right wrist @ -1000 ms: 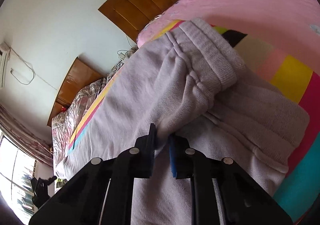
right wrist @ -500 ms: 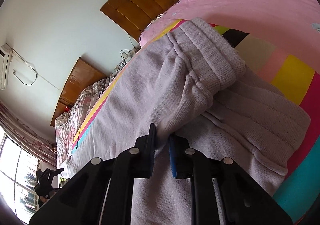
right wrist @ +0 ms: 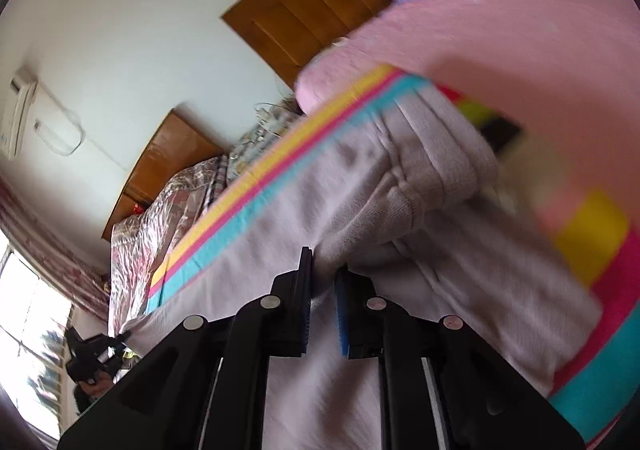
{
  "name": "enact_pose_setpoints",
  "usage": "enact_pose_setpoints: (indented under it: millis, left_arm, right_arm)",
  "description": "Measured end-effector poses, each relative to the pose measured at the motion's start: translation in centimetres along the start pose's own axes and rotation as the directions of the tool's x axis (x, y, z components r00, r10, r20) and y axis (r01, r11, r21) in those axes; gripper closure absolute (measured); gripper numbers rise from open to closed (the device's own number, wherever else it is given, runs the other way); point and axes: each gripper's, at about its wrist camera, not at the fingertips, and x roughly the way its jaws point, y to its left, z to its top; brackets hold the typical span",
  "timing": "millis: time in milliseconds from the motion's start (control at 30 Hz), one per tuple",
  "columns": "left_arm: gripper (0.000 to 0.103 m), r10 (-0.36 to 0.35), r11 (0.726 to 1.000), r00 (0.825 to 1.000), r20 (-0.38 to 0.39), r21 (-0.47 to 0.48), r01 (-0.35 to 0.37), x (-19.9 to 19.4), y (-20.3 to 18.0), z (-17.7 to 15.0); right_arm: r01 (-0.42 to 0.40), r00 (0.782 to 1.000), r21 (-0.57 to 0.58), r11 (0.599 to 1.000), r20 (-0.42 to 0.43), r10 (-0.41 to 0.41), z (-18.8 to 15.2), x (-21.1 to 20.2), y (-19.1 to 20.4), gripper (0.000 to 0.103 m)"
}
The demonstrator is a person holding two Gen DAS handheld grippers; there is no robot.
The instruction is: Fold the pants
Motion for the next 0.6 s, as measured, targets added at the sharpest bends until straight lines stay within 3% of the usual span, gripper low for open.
enact_pose_setpoints:
  millis: [100,167,233,300,367,433,500,600]
  left_arm:
    - [0.094,-0.078,0.992,0.995,0.064,0.109,0.07,-5.1,-4.4,1.5]
    - [0.094,-0.102,0.975,0.99,0.1,0.21,0.079,-8.9,-6.7,0.8]
    - [0.094,-0.094,0.948,0.989,0.111,0.315,0.054,-12.7,-7.5,-1.3]
    - [0.093,-0.04,0.929,0.997,0.071,0.369,0.011,-14.2,-6.0,-5.2]
    - [0.091,0.032,0.93,0.999,-0.008,0.366,-0.027,-13.2,-3.0,-9.0]
    - [0.09,0.104,0.938,0.991,-0.084,0.34,-0.069,-10.8,0.5,-11.9]
    - [0.09,0.158,0.947,0.98,-0.124,0.299,-0.115,-8.4,2.9,-13.4]
    - [0.091,0.162,0.947,0.982,-0.099,0.295,-0.126,-7.5,3.0,-13.2]
  right_arm:
    - [-0.012,0.997,-0.074,0.997,0.07,0.017,3.5,-2.2,3.1,0.092]
    - [-0.021,0.994,-0.136,0.99,0.105,0.035,4.3,-4.8,4.5,0.092]
    - [-0.008,0.995,-0.167,0.986,0.098,0.024,3.0,-7.0,3.6,0.092]
    - [-0.002,0.999,-0.125,0.992,0.035,0.007,-0.4,-7.7,0.0,0.092]
    - [0.04,0.998,-0.077,0.996,-0.048,-0.043,-4.1,-6.9,-4.1,0.092]
    - [0.095,0.985,-0.005,0.995,-0.147,-0.095,-7.6,-4.8,-7.9,0.093]
    - [0.087,0.987,-0.001,0.996,-0.137,-0.087,-8.7,-4.2,-8.8,0.093]
    - [0.082,0.991,-0.037,0.996,-0.105,-0.086,-7.6,-4.9,-7.5,0.093]
